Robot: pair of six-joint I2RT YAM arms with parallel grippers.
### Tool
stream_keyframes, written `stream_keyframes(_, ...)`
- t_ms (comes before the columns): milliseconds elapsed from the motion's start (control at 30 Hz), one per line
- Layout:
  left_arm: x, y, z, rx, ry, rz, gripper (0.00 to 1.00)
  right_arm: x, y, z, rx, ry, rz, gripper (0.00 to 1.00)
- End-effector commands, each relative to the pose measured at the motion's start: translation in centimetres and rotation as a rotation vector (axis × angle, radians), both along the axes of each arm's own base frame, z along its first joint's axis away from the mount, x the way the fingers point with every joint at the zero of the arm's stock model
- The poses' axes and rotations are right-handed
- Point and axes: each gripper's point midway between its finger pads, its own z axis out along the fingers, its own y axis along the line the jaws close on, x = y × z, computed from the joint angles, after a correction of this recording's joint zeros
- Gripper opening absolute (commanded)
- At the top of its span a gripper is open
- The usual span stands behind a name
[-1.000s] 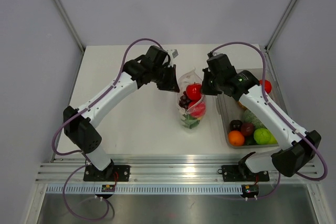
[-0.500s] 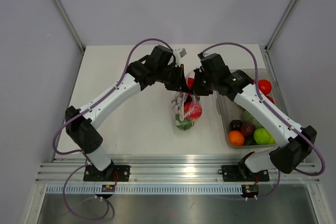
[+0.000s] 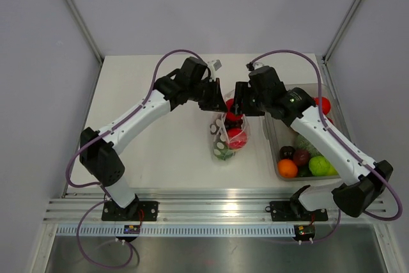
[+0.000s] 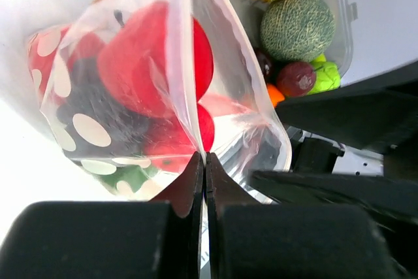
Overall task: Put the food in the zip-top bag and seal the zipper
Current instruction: Adjust the zipper food storage bag at the center of the board.
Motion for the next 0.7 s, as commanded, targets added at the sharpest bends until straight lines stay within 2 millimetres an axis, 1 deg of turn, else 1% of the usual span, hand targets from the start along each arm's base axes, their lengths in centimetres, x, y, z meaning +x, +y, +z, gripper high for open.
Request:
stream_keyframes(0,0.9,-0.7,3.6,-0.119,-0.071,0.031,0.00,-0.6,-1.3,3.0,0.010,-0.094,-0.023,0.65)
stream_keyframes(33,1.1,-0.9,3.9,-0.134,-0.083,0.042,0.00,-0.9,-1.5,3.1,0.011,-0.096,-0.023,0.71)
stream_keyframes(67,1.2,-0.7,4.2,-0.144,-0.084,0.055,0.00,-1.3,-1.8,3.2,0.013,-0.102,-0.021,0.74)
stream_keyframes(133,1.8,-0.6,4.1,-0.164,-0.079,0.114,0.00,-2.0,-1.5,3.4,0.036,-0.110,0.020,0.84)
stream_keyframes(167,2.1,-0.3,4.2,-0.169,-0.074,0.144,0.00,-2.6,-1.5,3.5,0.049,-0.116,0.047,0.89)
stream_keyframes(200,2.5,0.2,4.8,-0.194,-0.058,0.195,0.00,-3.1,-1.2,3.6,0.067,-0.112,0.073,0.91)
stream_keyframes(233,2.9,0.4,4.5,-0.211,-0.060,0.220,0.00,-3.3,-1.2,3.7,0.073,-0.117,0.077,0.91)
stream_keyframes(300,3.5,0.8,4.8,-0.249,-0.044,0.270,0.00,-3.5,-2.1,3.8,0.065,-0.129,0.047,0.92)
stream_keyframes(433,4.1,1.4,5.9,-0.287,-0.067,0.330,0.00,-3.6,-4.0,2.9,0.022,-0.121,-0.048,0.93)
stream_keyframes(467,4.1,1.6,5.8,-0.284,-0.068,0.340,0.00,-3.5,-4.2,2.6,0.020,-0.113,-0.070,0.93)
stream_keyframes(533,4.2,1.8,6.2,-0.296,-0.076,0.358,0.00,-3.4,-4.4,1.9,0.008,-0.094,-0.094,0.93)
stream_keyframes(567,4.2,2.0,6.0,-0.292,-0.073,0.365,0.00,-3.3,-4.4,1.1,-0.005,-0.080,-0.101,0.93)
stream_keyframes(600,4.3,2.2,5.9,-0.291,-0.071,0.383,0.00,-3.2,-4.4,0.7,-0.012,-0.073,-0.100,0.97)
stream_keyframes(667,4.3,2.7,6.1,-0.300,-0.076,0.402,0.00,-2.6,-4.1,0.0,-0.016,-0.066,-0.113,1.00)
